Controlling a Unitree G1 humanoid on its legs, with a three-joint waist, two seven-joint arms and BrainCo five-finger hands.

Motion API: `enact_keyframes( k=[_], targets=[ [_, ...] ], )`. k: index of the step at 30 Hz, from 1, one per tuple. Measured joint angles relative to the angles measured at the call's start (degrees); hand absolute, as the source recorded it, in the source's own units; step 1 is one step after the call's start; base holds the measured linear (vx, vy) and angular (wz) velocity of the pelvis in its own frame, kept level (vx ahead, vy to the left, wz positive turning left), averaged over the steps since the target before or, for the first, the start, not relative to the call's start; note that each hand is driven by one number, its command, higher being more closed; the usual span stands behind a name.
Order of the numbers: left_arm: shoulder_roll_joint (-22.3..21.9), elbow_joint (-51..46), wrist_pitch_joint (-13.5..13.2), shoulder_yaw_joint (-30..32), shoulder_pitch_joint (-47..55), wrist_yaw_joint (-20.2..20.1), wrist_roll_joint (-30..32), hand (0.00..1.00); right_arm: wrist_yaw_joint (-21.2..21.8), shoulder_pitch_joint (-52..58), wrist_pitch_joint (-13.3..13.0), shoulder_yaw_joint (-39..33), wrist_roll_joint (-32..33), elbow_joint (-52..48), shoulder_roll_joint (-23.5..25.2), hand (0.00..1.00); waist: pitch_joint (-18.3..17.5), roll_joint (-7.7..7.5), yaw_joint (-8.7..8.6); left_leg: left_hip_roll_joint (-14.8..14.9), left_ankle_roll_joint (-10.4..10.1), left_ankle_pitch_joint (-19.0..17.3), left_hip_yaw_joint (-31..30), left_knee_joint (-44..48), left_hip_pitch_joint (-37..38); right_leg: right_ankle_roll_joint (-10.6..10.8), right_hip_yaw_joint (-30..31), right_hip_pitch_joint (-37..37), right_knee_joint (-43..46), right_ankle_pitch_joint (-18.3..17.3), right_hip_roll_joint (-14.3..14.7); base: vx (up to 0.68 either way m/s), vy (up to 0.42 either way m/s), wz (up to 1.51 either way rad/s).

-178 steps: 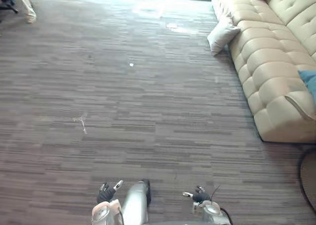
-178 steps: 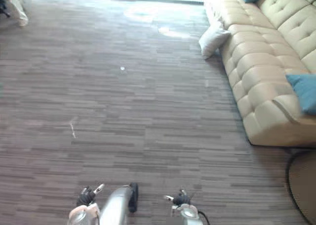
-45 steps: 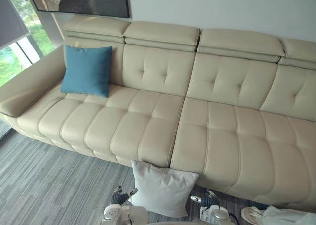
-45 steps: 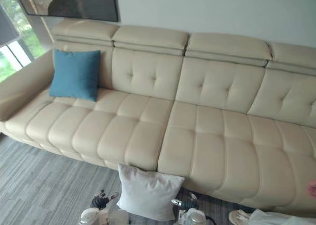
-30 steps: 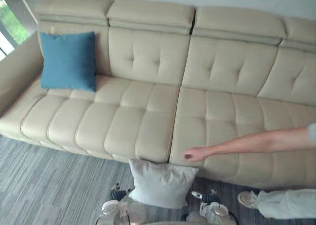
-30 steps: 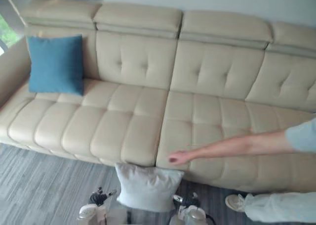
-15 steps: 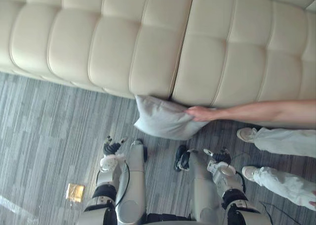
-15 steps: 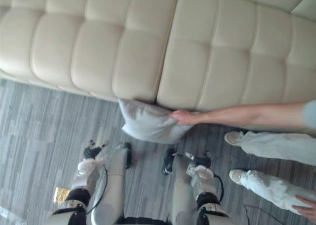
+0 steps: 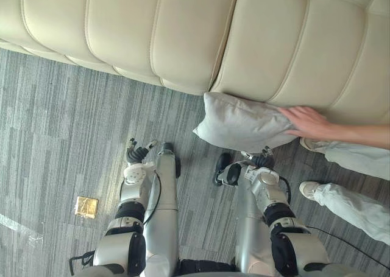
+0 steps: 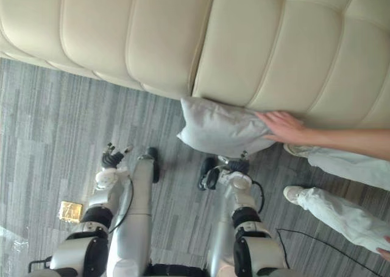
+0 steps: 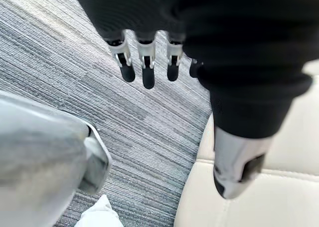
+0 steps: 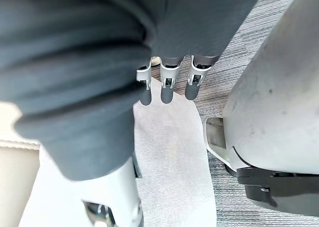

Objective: Pick up cushions and gather them together orderly.

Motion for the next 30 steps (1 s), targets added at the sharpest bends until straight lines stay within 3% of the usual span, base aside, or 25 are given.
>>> enact_keyframes(
  k=[4, 9, 19, 20, 23, 24, 28, 30],
  targets=[
    [-1.2, 0.0, 0.1, -1.7, 1.2, 0.0, 0.1, 0.00, 0.1, 1.5, -0.3, 1.8, -0.1, -0.8, 0.1, 0.00, 0.0, -0.07, -0.06, 0.1, -0.5, 1.2, 0.0, -3.1, 3.2, -0.6, -0.2, 2.8, -2.8, 1.1, 0.2, -0.03, -0.018, -0.02],
    [-3.0, -1.7, 0.1, -3.6, 6.0, -0.1, 1.5, 0.00, 0.6, 7.2, -0.6, 2.2, -0.1, -0.9, 0.2, 0.00, 0.0, -0.22, -0.18, 0.5, 0.0, 3.3, 0.7, -11.4, 13.1, 0.0, -0.9, 12.5, -10.8, 3.2, 0.7, 0.00, 0.005, 0.01],
    [-2.6, -1.6, 0.0, -4.2, 17.0, -1.8, 1.8, 0.00, 3.4, 17.9, -0.5, 3.1, -1.3, -1.0, 0.4, 0.00, -0.4, -0.70, -0.10, 0.5, 1.2, 6.2, 4.4, -25.9, 32.6, 0.9, 0.1, 31.0, -25.3, 7.3, 1.2, 0.08, 0.046, -0.04],
    [-2.3, -1.0, 0.0, -4.0, 18.0, -2.3, 1.9, 0.00, 4.0, 19.4, -0.5, 3.0, -1.3, -1.0, 0.6, 0.00, -1.1, -1.15, -0.12, 0.5, 1.1, 6.6, 4.7, -27.6, 34.7, 0.9, 0.1, 33.0, -26.8, 7.7, 1.3, 0.13, 0.031, -0.09],
    [-2.5, 3.4, 0.2, -1.3, 21.5, -3.1, 3.6, 0.00, 5.2, 25.5, -0.3, -0.2, -2.0, -0.7, 2.4, 0.00, -9.4, -2.30, -0.28, 0.6, 0.8, 7.1, 5.5, -31.3, 38.2, 1.5, 0.1, 36.5, -31.8, 8.7, 1.7, 0.19, 0.036, -0.11],
    [-2.8, 5.0, 0.2, -0.7, 22.9, -4.0, 4.5, 0.00, 5.5, 28.3, -0.3, -1.3, -2.7, -0.5, 2.7, 0.00, -12.7, -2.25, -0.33, 0.8, 0.8, 7.1, 6.0, -33.0, 40.4, 1.9, 0.2, 39.0, -34.4, 9.1, 1.9, 0.23, 0.044, -0.06],
    [-3.0, 9.3, 0.2, 0.3, 25.7, -5.3, 7.5, 0.00, 7.3, 31.5, 0.4, -3.4, -4.3, 2.6, 2.9, 0.00, -19.6, -1.84, -0.44, 1.3, 0.9, 7.0, 8.6, -37.7, 47.0, 2.8, 1.6, 45.4, -41.1, 11.0, 2.3, 0.17, 0.045, -0.20],
    [-3.1, 10.4, 0.3, 0.2, 26.5, -5.8, 8.8, 0.00, 7.9, 31.9, 0.6, -3.6, -5.4, 4.0, 3.0, 0.00, -21.5, -1.41, -0.53, 1.3, 1.1, 6.9, 9.3, -38.5, 48.2, 3.1, 2.0, 46.7, -42.7, 11.4, 2.3, 0.12, 0.059, -0.19]
  ],
)
